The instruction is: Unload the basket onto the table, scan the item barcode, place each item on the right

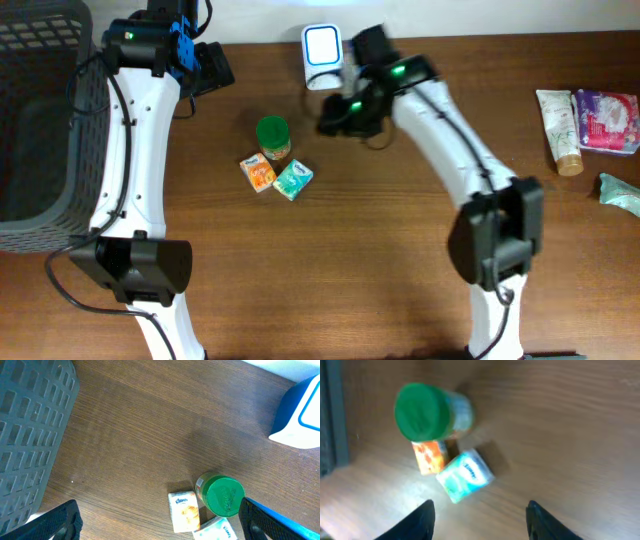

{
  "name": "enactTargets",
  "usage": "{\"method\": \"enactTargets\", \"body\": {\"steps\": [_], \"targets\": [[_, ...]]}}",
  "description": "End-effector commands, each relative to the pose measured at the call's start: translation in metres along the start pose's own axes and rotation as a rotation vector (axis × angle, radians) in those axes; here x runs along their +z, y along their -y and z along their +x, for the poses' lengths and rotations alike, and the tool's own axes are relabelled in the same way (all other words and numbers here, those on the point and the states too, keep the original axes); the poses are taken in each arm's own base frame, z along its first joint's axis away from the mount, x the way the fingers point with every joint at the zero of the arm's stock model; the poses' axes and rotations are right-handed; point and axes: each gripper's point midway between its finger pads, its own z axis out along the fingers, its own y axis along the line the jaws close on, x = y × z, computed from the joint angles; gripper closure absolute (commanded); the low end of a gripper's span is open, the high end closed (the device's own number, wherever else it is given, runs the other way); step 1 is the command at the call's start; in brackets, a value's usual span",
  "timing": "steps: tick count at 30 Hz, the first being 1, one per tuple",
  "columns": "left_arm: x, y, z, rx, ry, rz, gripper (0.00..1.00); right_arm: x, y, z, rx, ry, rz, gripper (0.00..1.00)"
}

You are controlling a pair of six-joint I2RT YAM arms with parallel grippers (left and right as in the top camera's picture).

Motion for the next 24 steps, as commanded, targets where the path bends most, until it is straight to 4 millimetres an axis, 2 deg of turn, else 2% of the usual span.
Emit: {"method": "enactTargets", "body": {"steps": [1,3,7,8,11,12,15,16,17,18,22,23,24], "targets": [[0.003,0.002,0.002,0.015,-0.007,-0.001,0.01,0.051,-0.017,0.012,-0.054,-0.041,0.008,0.47],[0.003,0.002,0.002,0.015,-0.008,-0.001,0.01,0.077,-0.023,0.022,-0.078,-0.073,0.007,0.54],[0.003,0.002,0.002,0.015,-0.008,-0.001,0.01,0.111,-0.017,0.033,-0.087,-0.112,0.028,0.56],[0.003,0.002,0.002,0.015,-0.007,-0.001,0.01,0.114,-0.012,0.034,-0.084,-0.116,0.046,0.59],[0.003,0.002,0.002,0.015,-0.007,-0.001,0.01,0.120,-0.001,0.039,-0.080,-0.132,0.087,0.61],[0.003,0.002,0.002,0.015,-0.007,-0.001,0.01,0.119,0.000,0.043,-0.073,-0.149,0.094,0.67],[0.003,0.002,0.002,0.015,-0.008,-0.001,0.01,0.114,0.002,0.068,-0.033,-0.257,0.088,0.84],[0.003,0.002,0.002,0.015,-0.007,-0.001,0.01,0.111,0.000,0.078,-0.015,-0.300,0.077,0.87],[0.003,0.002,0.002,0.015,-0.008,-0.001,0.01,0.104,-0.004,0.089,0.008,-0.349,0.052,0.89],[0.003,0.002,0.002,0.015,-0.008,-0.001,0.01,0.097,-0.010,0.098,0.028,-0.390,0.027,0.96],[0.003,0.002,0.002,0.015,-0.008,-0.001,0.01,0.043,-0.019,0.138,0.117,-0.568,0.057,0.94],[0.003,0.002,0.002,0.015,-0.007,-0.001,0.01,0.033,-0.020,0.137,0.114,-0.564,0.070,0.94],[0.003,0.002,0.002,0.015,-0.007,-0.001,0.01,0.027,-0.020,0.122,0.068,-0.498,0.084,0.91]]}}
